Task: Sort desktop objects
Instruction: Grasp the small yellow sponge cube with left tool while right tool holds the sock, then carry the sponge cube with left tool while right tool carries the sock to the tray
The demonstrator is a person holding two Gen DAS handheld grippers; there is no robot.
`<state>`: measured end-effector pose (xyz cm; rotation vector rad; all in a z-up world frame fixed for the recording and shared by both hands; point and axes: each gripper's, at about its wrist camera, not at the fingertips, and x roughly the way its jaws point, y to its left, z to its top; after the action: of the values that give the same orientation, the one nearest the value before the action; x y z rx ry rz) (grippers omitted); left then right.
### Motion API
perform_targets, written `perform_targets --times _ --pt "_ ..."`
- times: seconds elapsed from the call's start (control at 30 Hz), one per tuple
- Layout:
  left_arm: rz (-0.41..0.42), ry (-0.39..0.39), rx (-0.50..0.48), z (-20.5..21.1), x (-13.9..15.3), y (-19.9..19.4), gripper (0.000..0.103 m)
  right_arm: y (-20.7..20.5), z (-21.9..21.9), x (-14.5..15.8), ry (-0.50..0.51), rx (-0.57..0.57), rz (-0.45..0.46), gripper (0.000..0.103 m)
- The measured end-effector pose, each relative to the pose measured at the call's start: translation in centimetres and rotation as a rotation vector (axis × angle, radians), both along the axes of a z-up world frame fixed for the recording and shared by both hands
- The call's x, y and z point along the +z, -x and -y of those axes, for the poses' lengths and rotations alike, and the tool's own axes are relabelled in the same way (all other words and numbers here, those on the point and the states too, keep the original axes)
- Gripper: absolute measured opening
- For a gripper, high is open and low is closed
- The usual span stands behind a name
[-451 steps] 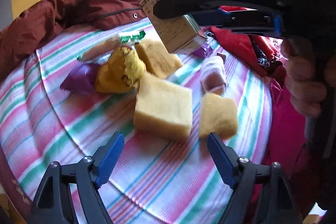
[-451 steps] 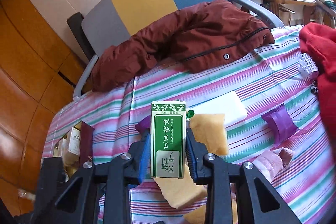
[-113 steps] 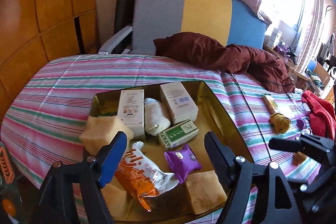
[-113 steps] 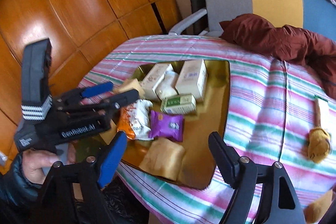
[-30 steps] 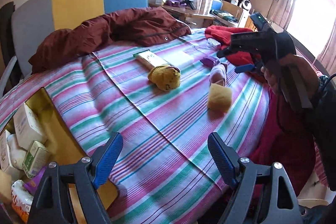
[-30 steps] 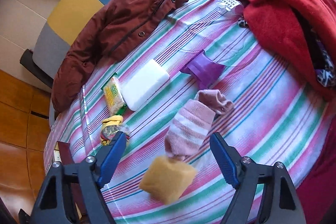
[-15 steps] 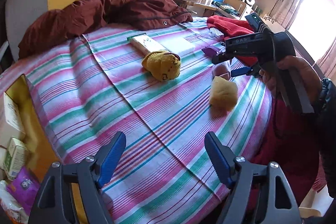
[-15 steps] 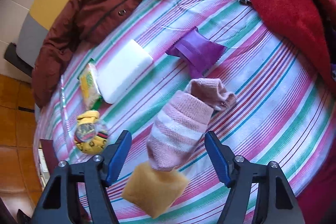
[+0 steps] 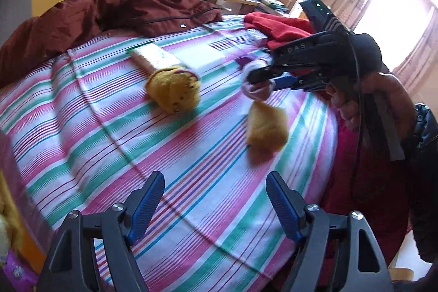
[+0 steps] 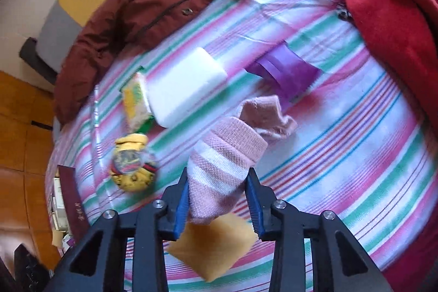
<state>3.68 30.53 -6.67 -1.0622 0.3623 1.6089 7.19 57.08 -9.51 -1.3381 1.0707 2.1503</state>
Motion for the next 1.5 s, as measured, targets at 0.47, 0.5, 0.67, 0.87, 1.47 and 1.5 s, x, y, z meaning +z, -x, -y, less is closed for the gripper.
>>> perform_targets --times 0.47,0.5,0.67,0.87,1.47,1.5 --pt "-0.016 0.013 -0.14 -6.1 -1.0 -2.6 0.077 -1.0 0.1 3.6 -0.079 -0.042 -0.205 0.038" --pt "-0.02 0.011 -0.148 -6.5 -1.0 -2.8 0.077 -1.1 0.0 3.7 -0.078 -0.047 -0.21 0.038" --pt "-0.027 0.026 -0.176 -8.6 -1.5 -3.7 0.076 -1.4 -0.1 3.7 -0.078 -0.055 -0.226 0.038" --pt "-0.037 0.055 -0.191 -10.6 -2.3 -4.3 0.076 -1.5 0.0 3.8 -0.084 -0.051 -0.225 0.038" --pt "-0.057 0.08 -0.102 -9.9 -3.4 -3.7 0.054 -1.4 0.1 3.9 -0.098 -0.04 -0.222 0.038" --pt "-0.063 0.077 -0.083 -9.4 -3.1 -3.5 0.054 -1.4 0.1 3.9 -0.094 -0.033 -0.223 0.038"
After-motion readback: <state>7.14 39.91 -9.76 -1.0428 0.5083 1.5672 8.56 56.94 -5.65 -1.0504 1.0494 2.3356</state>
